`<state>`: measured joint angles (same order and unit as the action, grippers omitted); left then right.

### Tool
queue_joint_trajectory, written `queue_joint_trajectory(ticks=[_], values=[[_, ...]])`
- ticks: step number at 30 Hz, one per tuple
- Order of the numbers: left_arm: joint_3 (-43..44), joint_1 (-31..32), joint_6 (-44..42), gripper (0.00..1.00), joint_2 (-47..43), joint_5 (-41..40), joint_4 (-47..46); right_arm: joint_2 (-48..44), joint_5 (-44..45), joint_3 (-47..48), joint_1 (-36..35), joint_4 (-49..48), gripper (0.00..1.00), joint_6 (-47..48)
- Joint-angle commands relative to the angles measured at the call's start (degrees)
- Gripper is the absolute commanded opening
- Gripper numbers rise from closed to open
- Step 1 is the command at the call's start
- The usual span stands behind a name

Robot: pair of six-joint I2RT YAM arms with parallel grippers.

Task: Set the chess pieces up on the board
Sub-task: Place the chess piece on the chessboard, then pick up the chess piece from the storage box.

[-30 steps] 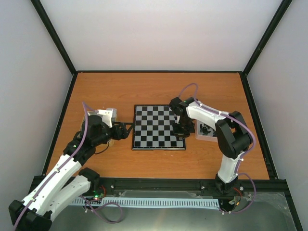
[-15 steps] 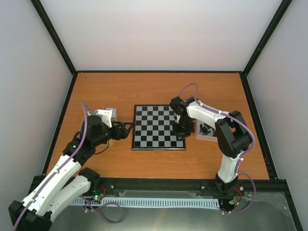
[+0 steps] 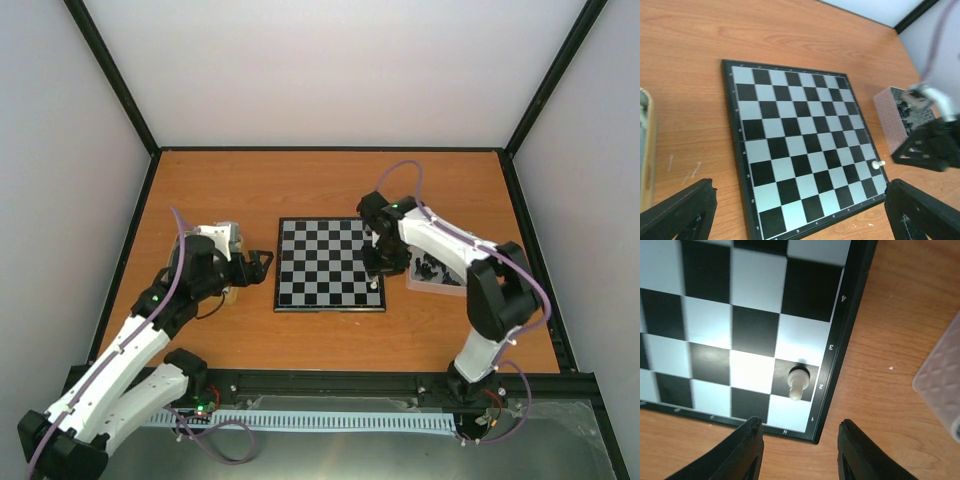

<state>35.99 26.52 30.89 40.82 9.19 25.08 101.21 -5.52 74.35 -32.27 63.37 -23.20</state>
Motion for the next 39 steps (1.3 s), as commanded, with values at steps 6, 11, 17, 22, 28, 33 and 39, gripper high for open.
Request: queue_joint_trajectory(ticks=[6, 11, 17, 22, 28, 33, 39], values=[[11.2, -14.1, -0.2, 0.75, 12.5, -1.1, 9.1, -23.3, 2.2, -10.2, 0.5, -12.2, 0.45, -9.0], [14.0, -21.2, -0.2, 0.62, 21.7, -1.8, 10.6, -29.6, 1.7, -16.7, 0.5, -17.5, 0.45, -11.0], [14.7, -23.5, 4.1, 0.50, 33.3, -5.6, 6.4, -29.1, 0.1, -21.0, 0.5, -23.7, 0.43, -9.4], [17.5, -23.8, 9.9, 0.48, 42.1, -13.2, 5.5, -27.0, -0.4, -22.8, 0.5, -24.6, 0.41, -7.5], [16.7, -23.9, 16.3, 0.49, 46.4, -19.3, 2.4, -29.1, 0.5, -25.3, 0.5, -24.8, 0.40, -6.4], [18.5, -23.8, 17.5, 0.45, 49.8, -15.7, 1.7, -31.7, 2.4, -27.4, 0.5, -24.8, 0.40, -6.4], [19.9, -23.9, 16.4, 0.41, 52.9, -18.4, 3.5, -34.2, 4.0, -28.8, 0.5, -24.6, 0.39, -7.1]])
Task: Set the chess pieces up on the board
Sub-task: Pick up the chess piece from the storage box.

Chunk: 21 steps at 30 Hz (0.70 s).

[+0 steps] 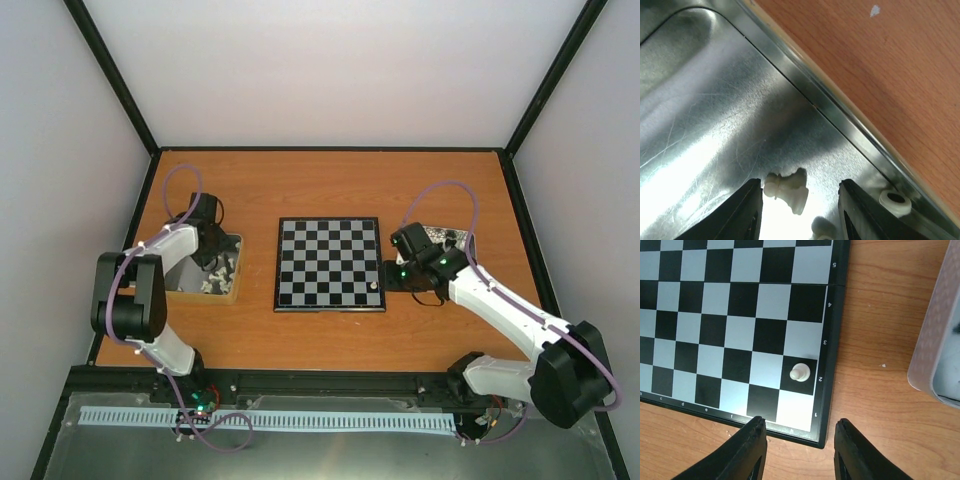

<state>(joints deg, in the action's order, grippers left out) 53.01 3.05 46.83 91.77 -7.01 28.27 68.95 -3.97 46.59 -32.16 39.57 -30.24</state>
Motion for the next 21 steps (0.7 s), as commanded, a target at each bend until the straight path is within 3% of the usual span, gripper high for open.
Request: queue_joint_trajectory(ticks=[1, 5, 11, 21], values=[[3.1, -0.4, 0.5, 0.42, 2.6, -2.7, 1.0, -2.2, 2.6, -1.3, 0.3, -0.8, 0.39, -0.2], [2.6, -0.4, -0.6, 0.40, 3.7, -1.0, -0.3, -2.8, 2.9, -1.3, 0.3, -0.6, 0.39, -0.2], [0.2, -0.4, -0.3, 0.26, 2.8, 0.8, -1.8, -3.0, 3.8, -1.5, 0.3, -0.6, 0.38, -0.3], [-2.0, -0.4, -2.2, 0.25, 0.7, 1.0, -1.2, -2.8, 4.2, -2.5, 0.3, -1.4, 0.37, -0.6]])
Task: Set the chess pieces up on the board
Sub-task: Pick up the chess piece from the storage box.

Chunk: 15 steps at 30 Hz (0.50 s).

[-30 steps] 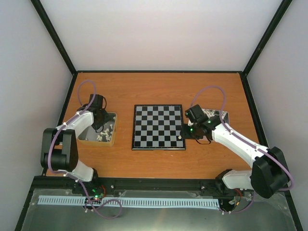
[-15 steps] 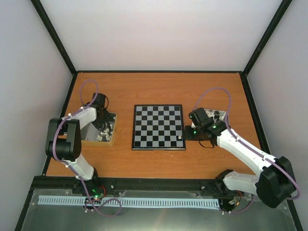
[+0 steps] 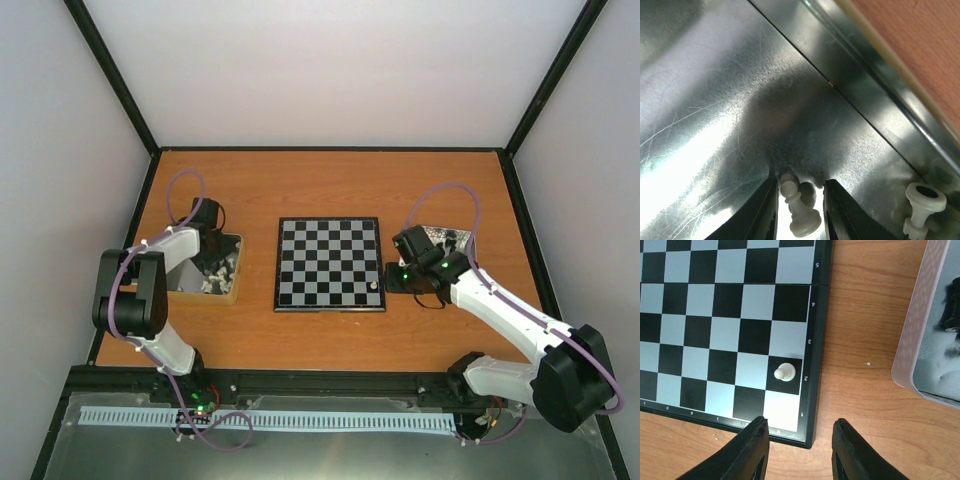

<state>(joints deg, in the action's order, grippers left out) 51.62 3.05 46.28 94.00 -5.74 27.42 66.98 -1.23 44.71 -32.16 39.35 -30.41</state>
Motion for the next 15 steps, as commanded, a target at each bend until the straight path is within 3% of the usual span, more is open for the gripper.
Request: queue_joint_trajectory(ticks=[1, 7, 11, 15], values=[[-0.6, -0.4, -1.9, 0.25, -1.7, 0.0, -0.1, -0.9, 1.6, -0.7, 0.3, -1.2, 0.37, -0.4], [-2.1, -0.4, -2.2, 0.28, -2.8, 2.5, -0.5, -0.9, 1.9, -1.2, 0.4, -1.6, 0.36, -0.4], [-2.6, -0.3, -1.5, 0.16, -2.7, 3.4, -0.8, -0.8, 1.9, -1.2, 0.4, -1.6, 0.36, -0.5], [-2.7, -0.4, -1.4, 0.10, -2.5, 2.9, -1.1, -1.1, 2.1, -1.2, 0.3, -1.8, 0.36, -0.5]])
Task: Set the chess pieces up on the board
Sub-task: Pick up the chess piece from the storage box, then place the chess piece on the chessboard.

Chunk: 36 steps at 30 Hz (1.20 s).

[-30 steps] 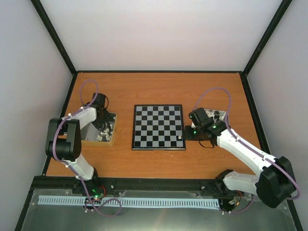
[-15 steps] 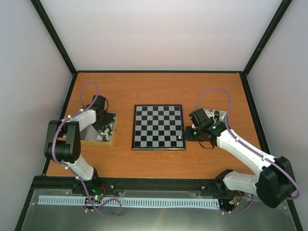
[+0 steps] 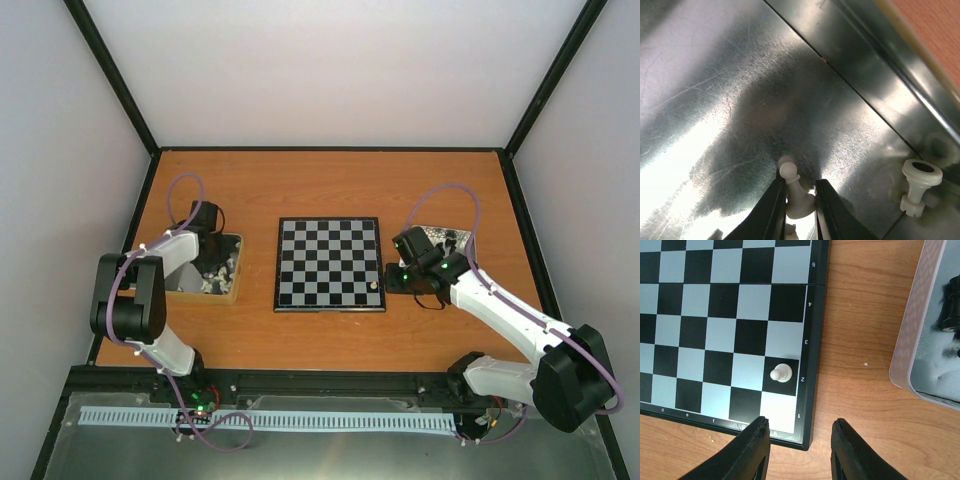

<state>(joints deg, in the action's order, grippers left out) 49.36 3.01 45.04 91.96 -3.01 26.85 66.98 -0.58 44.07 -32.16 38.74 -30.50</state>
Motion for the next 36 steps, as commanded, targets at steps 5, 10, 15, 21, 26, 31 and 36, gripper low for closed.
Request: queue_joint_trajectory(ticks=[5, 10, 15, 21, 26, 31, 36], values=[[0.1, -0.4, -2.3, 0.08, -2.5, -0.6, -0.6, -1.6, 0.7, 0.0, 0.3, -1.5, 0.36, -0.8], [1.5, 0.3, -12.5, 0.09, -11.0, 9.6, -2.0, -2.0, -5.2, 2.3, 0.4, -4.2, 0.36, -0.7], [4.3, 1.9, -23.3, 0.09, -18.6, 25.5, 0.0, -1.1, -19.5, 5.7, 0.3, -10.2, 0.37, -0.6], [2.6, 5.8, -27.9, 0.14, -27.5, 53.5, -8.7, 1.0, -34.2, 9.6, 0.3, -19.8, 0.40, -6.0], [1.9, 12.3, -28.6, 0.14, -30.2, 64.8, -16.7, 3.8, -42.5, 14.8, 0.4, -25.9, 0.47, -13.1], [-0.6, 15.6, -28.0, 0.13, -32.1, 73.0, -23.3, 5.4, -48.1, 18.4, 0.1, -30.0, 0.52, -19.1], [-2.2, 16.0, -28.5, 0.14, -33.4, 79.7, -25.6, 5.4, -50.9, 19.2, -1.5, -31.3, 0.56, -22.5]])
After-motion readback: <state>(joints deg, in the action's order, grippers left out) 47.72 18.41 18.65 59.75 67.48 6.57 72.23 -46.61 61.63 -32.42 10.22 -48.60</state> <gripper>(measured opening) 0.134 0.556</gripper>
